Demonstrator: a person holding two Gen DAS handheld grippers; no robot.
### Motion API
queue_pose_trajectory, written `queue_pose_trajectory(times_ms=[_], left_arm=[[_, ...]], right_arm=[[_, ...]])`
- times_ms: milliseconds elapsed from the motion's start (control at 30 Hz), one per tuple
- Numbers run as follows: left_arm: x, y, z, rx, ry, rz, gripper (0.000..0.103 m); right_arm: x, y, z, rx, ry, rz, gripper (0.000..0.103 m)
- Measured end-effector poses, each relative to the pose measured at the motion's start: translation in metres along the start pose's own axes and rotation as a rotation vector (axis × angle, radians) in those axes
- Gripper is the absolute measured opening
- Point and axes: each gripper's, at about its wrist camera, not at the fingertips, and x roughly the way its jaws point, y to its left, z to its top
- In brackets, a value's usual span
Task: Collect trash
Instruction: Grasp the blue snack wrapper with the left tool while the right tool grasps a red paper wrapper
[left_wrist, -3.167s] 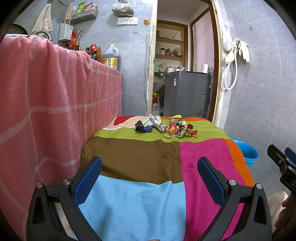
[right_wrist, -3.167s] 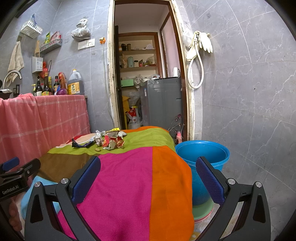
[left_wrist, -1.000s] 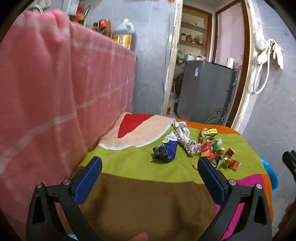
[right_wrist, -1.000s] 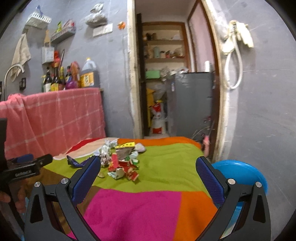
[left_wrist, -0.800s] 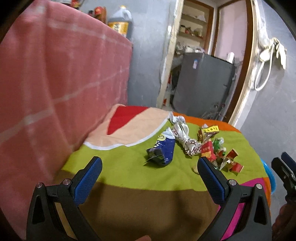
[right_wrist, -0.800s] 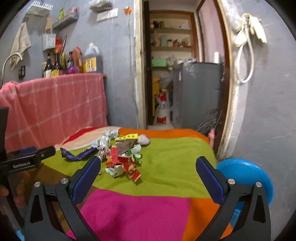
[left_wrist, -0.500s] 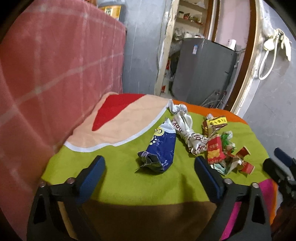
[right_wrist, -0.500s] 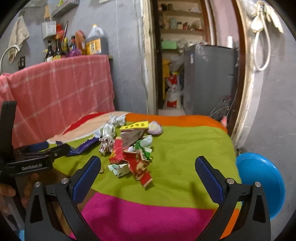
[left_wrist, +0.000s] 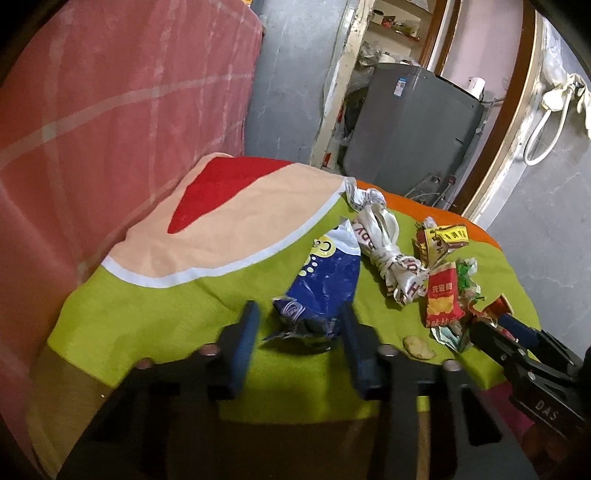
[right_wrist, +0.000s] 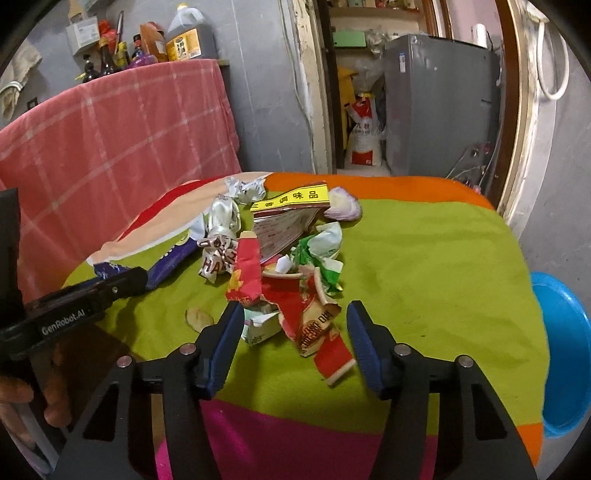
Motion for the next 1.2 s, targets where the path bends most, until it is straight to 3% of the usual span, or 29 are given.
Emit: queue_pose_trajectory(times_ms=[100, 300, 600, 1033, 1200], left_arm=[[-0.001, -0.003, -0.002, 0.005, 0.008, -0.005, 0.021], [-0.010, -0.007, -0.005, 0.004, -0.006, 0.010, 0.019], [-0.038, -0.004, -0.022, -0.047, -0.057, 0.059, 0.017], [-0.066, -0.006, -0.046, -0.086, -0.061, 0.050, 0.016], [-0.066, -0.007, -0.054, -0.090, -0.045, 0.037, 0.016]], right_arm=[[0.004, 0.002, 0.000, 0.008, 0.007, 0.012, 0.051], [0.000, -0.001, -0.003, 0.037, -0.002, 0.024, 0.033], [-0.014, -0.005, -0.012, 0.069, -0.035, 0.051, 0.016], [-0.044, -0.009, -0.035, 0.100, -0.046, 0.120, 0.013], [-0.051, -0.008, -0.044, 0.087, -0.025, 0.120, 0.019]])
